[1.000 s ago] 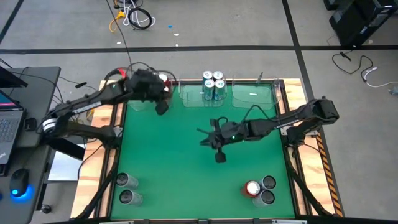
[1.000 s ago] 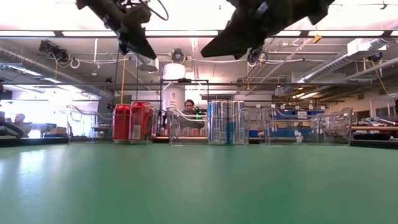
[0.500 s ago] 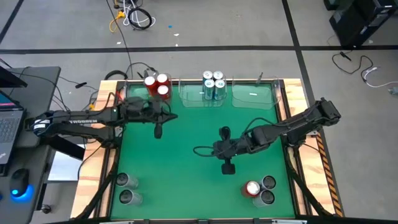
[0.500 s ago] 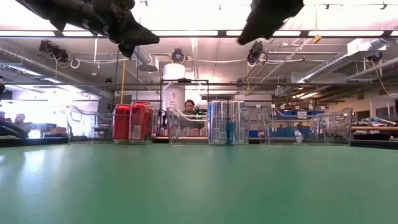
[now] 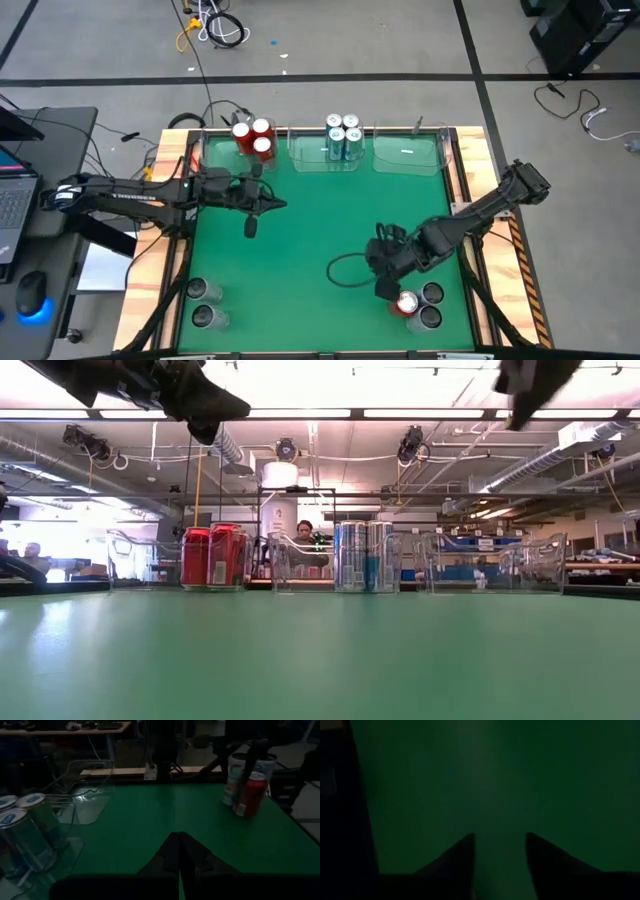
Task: Sort soda cans
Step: Put the red soda can into the transparent left bin
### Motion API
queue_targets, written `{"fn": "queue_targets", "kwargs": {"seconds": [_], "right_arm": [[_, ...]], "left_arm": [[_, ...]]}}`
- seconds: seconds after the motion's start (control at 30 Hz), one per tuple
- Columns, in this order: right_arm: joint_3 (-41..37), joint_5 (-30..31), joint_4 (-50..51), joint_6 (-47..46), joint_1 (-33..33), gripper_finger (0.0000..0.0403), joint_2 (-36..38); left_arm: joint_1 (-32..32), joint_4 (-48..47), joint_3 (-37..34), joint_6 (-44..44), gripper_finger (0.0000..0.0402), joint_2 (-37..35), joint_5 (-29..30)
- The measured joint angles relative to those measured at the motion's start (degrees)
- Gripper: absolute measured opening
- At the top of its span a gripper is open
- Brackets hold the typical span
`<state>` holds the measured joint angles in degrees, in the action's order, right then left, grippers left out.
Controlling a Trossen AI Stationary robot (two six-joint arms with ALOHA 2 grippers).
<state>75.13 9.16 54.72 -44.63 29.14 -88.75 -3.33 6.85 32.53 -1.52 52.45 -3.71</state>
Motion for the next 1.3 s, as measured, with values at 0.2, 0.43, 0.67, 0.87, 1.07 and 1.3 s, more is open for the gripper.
{"fn": "queue_targets", "kwargs": {"seconds": [0.2,0.43,0.67,0.87,1.07,1.3], "right_arm": [[0.0,-5.1,3.1,-7.2,3.5,0.0260,0.0],[0.0,-11.1,1.7,-12.8,6.0,0.0319,0.0],[0.0,-12.3,1.3,-14.5,8.5,0.0325,-0.1],[0.0,-12.3,1.3,-15.9,10.2,0.0323,-0.4],[0.0,-15.2,1.1,-14.8,10.2,0.0323,-4.1],[0.0,-18.5,0.6,-11.7,10.2,0.0325,-8.2]], "left_arm": [[0.1,-1.2,0.0,-0.1,0.0001,0.0,0.0],[0.1,-2.3,0.0,-1.5,0.0001,0.0,0.0],[0.1,-2.3,0.0,-1.7,0.0001,0.0,0.0],[0.1,-2.5,0.0,-1.7,0.0001,0.0,0.0],[0.1,-2.5,0.0,-1.7,0.0001,0.0,0.0],[0.1,-2.7,0.0,-1.7,0.0001,0.0,0.0]]}}
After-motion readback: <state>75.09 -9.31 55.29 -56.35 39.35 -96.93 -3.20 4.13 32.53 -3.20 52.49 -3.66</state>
